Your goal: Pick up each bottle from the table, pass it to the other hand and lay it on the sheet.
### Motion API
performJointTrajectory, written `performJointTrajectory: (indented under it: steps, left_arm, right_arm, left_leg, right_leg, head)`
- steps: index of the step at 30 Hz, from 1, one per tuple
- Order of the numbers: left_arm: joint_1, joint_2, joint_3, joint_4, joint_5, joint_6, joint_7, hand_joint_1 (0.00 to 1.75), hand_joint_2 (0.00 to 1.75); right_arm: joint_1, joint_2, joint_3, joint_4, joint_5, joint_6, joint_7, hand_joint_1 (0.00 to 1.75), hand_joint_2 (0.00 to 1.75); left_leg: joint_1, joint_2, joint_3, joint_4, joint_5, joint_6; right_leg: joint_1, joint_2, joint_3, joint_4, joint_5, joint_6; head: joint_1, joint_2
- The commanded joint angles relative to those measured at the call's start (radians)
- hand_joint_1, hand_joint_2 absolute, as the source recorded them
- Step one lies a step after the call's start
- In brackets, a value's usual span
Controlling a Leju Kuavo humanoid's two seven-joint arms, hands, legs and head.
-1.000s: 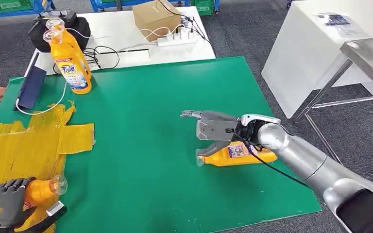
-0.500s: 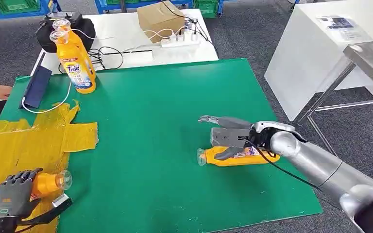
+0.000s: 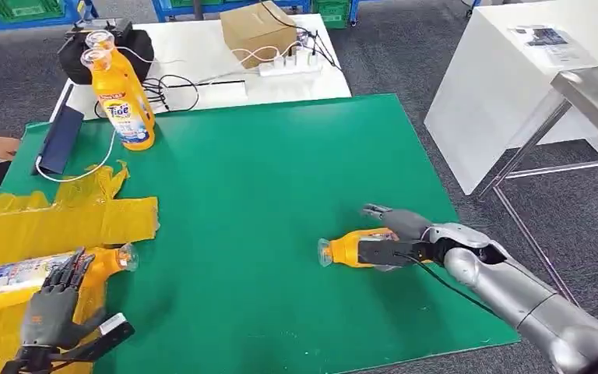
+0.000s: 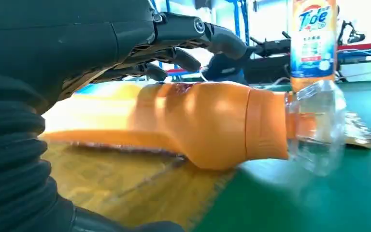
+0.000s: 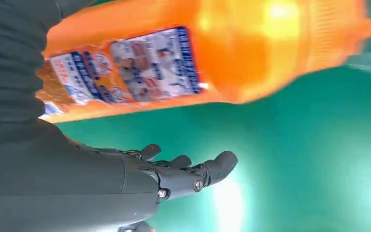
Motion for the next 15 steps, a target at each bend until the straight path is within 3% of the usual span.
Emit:
performJointTrajectory:
  steps: [1, 8, 12, 13, 14, 15]
  left_arm:
    - [0.014, -0.060, -0.010, -0.008, 0.006, -0.014, -0.016, 0.00, 1.75]
    - [-0.031, -0.070, -0.040, 0.019, 0.011, -0.027, -0.022, 0.00, 1.75]
    - [-0.114, -0.077, -0.071, 0.101, 0.041, -0.027, -0.047, 0.00, 1.75]
    - [-0.143, -0.081, -0.082, 0.131, 0.059, -0.022, -0.062, 0.00, 1.75]
    - [-0.163, -0.083, -0.088, 0.149, 0.076, -0.022, -0.072, 0.00, 1.75]
    - [-0.193, -0.090, -0.099, 0.174, 0.101, -0.020, -0.087, 0.00, 1.75]
  right_arm:
    - [0.019, 0.022, -0.033, 0.082, 0.062, 0.014, 0.003, 0.00, 1.75]
    - [0.039, 0.018, -0.012, 0.199, 0.183, 0.012, 0.040, 0.00, 1.75]
    - [0.062, -0.072, 0.009, 0.224, 0.186, 0.113, -0.002, 0.00, 1.75]
    - [0.094, -0.117, 0.004, 0.193, 0.161, 0.142, -0.017, 0.54, 1.75]
    - [0.124, -0.157, 0.007, 0.160, 0.149, 0.168, -0.019, 1.75, 1.75]
    - [0.168, -0.206, 0.010, 0.110, 0.134, 0.183, -0.022, 1.75, 1.75]
  left_leg:
    - [0.000, -0.002, 0.001, -0.001, 0.000, 0.001]
    - [0.001, -0.001, 0.000, -0.002, 0.000, 0.001]
    - [0.000, -0.004, -0.002, -0.001, 0.001, 0.001]
    - [0.000, -0.008, -0.001, -0.001, 0.001, 0.002]
    - [0.000, -0.008, -0.001, -0.001, 0.001, 0.002]
    - [0.000, -0.012, 0.000, -0.002, 0.001, 0.002]
  right_leg:
    - [0.000, 0.002, 0.000, -0.001, 0.000, -0.001]
    - [0.001, 0.003, -0.001, -0.002, 0.000, -0.002]
    - [0.000, -0.001, -0.002, -0.001, 0.000, -0.001]
    - [0.000, -0.002, 0.000, -0.002, -0.001, -0.002]
    - [0.000, -0.004, 0.000, -0.002, -0.001, -0.001]
    - [0.000, -0.004, 0.002, -0.003, -0.001, -0.002]
  head:
    - [0.000, 0.000]
    - [0.000, 0.000]
    - [0.000, 0.000]
    - [0.000, 0.000]
    - [0.000, 0.000]
    - [0.000, 0.000]
